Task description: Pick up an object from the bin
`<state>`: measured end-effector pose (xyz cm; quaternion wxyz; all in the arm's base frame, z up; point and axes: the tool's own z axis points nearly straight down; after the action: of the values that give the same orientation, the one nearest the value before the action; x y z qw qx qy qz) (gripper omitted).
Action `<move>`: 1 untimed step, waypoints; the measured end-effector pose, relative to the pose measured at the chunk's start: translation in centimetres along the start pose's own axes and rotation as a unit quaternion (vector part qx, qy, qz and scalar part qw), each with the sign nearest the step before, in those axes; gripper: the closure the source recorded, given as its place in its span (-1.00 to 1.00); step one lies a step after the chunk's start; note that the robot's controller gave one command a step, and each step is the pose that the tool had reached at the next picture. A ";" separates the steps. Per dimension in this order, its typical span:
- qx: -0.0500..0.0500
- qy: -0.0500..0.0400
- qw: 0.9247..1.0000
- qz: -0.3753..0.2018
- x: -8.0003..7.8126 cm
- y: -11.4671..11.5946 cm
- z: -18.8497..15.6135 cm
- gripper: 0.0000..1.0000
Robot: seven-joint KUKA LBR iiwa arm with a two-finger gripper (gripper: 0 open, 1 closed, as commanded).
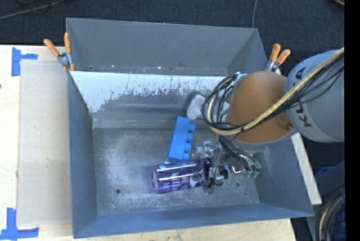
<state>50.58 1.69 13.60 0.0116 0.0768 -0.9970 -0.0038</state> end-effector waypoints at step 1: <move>0.001 0.001 1.000 -0.008 0.0 0.2 0.0 1.00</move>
Offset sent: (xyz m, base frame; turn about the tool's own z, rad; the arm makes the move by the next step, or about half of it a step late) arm -0.0017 -0.0100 0.1125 0.0127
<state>50.53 1.90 13.65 0.0124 0.0844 -0.9963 -0.0032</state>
